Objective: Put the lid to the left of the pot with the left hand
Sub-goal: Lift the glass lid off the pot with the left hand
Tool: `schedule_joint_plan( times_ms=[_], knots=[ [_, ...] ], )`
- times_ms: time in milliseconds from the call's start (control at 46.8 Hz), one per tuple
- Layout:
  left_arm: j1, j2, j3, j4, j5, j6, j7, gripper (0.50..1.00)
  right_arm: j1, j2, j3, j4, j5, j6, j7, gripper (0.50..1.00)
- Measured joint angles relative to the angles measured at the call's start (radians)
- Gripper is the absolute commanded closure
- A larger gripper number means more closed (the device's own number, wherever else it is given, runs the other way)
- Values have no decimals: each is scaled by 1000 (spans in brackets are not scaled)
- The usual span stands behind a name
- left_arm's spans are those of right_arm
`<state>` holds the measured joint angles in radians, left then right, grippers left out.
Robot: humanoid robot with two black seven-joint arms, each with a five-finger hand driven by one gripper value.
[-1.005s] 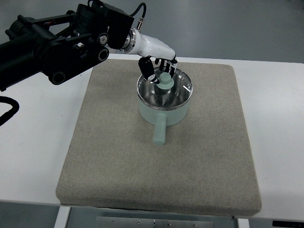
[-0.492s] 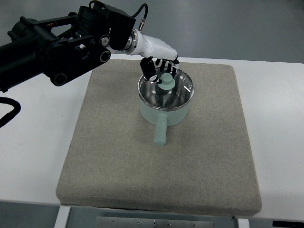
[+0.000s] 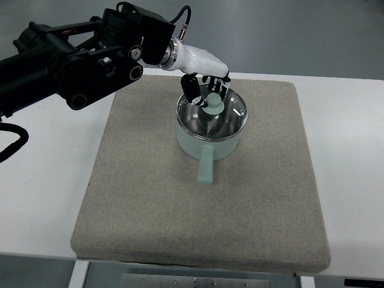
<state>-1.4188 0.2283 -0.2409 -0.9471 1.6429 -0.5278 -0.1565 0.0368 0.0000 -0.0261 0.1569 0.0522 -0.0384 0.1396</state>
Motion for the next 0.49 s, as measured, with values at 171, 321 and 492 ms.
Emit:
schedule_joint_plan(
  times_ms=[171, 321, 492],
  knots=[
    [-2, 2, 1, -2, 1, -3, -1, 1000, 0, 0, 0, 0, 0, 0, 0, 576],
    [-6, 9, 2, -3, 3, -5, -2, 1000, 0, 0, 0, 0, 0, 0, 0, 576],
    [-9, 15, 2, -1, 3, -4, -2, 1000, 0, 0, 0, 0, 0, 0, 0, 576]
  ],
)
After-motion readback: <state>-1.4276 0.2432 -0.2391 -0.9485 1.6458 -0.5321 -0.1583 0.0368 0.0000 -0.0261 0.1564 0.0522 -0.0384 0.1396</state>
